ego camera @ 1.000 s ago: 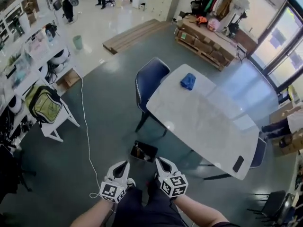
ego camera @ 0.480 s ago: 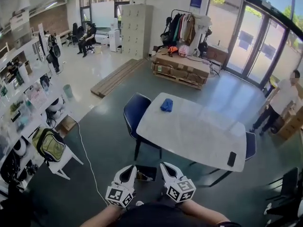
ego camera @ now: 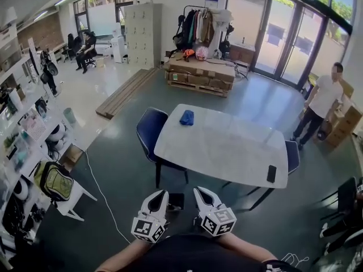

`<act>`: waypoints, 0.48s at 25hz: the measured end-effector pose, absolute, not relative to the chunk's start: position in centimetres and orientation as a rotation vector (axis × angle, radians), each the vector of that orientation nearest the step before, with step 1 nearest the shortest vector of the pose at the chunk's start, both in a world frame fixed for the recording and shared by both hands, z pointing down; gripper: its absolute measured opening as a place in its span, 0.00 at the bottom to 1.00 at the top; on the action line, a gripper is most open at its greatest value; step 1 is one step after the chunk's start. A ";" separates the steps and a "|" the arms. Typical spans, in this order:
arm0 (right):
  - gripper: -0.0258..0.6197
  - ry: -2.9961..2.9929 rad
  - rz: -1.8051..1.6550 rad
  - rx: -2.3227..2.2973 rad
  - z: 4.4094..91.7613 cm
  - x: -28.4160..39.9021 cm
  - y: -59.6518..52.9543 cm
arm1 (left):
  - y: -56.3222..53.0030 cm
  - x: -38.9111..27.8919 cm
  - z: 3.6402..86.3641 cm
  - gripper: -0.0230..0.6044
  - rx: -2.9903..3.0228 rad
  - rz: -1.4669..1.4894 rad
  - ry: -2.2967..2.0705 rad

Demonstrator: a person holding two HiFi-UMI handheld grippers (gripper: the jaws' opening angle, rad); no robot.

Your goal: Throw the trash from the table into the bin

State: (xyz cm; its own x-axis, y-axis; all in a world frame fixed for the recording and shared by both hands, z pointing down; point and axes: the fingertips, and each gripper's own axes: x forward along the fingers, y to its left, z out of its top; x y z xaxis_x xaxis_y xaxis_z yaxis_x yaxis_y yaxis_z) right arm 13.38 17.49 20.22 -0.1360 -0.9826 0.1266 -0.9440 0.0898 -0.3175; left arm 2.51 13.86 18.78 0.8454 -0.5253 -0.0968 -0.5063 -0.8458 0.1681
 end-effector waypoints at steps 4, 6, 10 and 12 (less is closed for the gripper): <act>0.08 2.194 -0.508 -2.013 20.5 14.0 18.2 | 14.0 2.9 18.5 0.04 2.887 -0.217 -0.791; 0.08 2.177 -0.512 -2.028 20.7 14.5 18.4 | 14.1 3.2 18.4 0.04 2.897 -0.220 -0.782; 0.08 2.156 -0.526 -2.044 21.0 14.8 18.7 | 14.4 3.5 18.6 0.04 2.901 -0.208 -0.769; 0.08 2.153 -0.530 -2.051 21.2 14.9 18.8 | 14.6 3.6 18.9 0.04 2.898 -0.202 -0.766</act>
State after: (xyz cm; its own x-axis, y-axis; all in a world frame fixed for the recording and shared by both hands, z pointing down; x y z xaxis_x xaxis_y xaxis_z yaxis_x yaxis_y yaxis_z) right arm 14.90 18.83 21.17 -0.0737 -0.9858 0.1512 -0.9432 0.0196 -0.3316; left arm 3.57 14.62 18.88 0.8617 -0.4985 -0.0944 -0.4801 -0.8613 0.1664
